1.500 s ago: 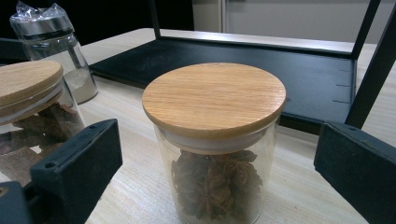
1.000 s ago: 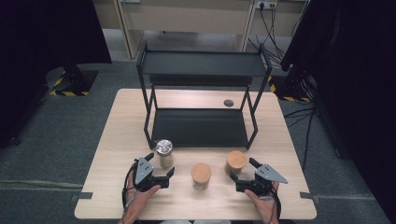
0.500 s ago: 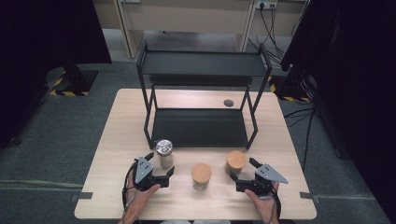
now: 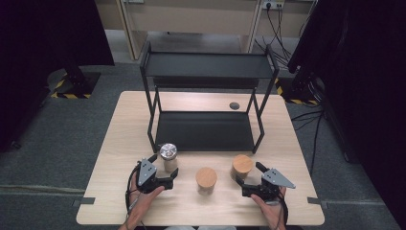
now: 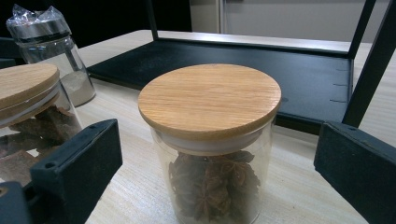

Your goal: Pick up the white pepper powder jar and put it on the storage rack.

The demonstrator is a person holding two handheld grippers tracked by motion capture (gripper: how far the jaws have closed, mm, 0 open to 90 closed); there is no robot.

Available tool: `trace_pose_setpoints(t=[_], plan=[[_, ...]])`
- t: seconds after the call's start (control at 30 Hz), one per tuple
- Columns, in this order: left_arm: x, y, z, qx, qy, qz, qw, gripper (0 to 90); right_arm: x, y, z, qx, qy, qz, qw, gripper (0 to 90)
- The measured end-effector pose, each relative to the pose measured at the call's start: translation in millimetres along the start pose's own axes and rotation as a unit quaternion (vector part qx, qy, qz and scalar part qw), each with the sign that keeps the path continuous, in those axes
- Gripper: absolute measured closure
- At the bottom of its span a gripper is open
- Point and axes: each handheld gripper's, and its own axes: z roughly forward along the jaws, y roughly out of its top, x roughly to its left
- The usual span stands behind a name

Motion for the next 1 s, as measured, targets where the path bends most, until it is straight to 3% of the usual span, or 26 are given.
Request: trace_pose_setpoints(t=[0.7, 1.0], plan=[[3.9, 4.2, 12.8, 0.013, 0.001, 0.000, 0.9999, 5.3, -1.3, 0.0, -0.2, -0.001, 0.001, 0.006, 1.0000, 1.3], [5.1, 5.2, 20.0, 0.019, 0.000, 0.002, 0.9998, 12.7, -1.2, -0.1, -0.3, -0.002, 0.001, 0.007, 1.0000, 1.3]])
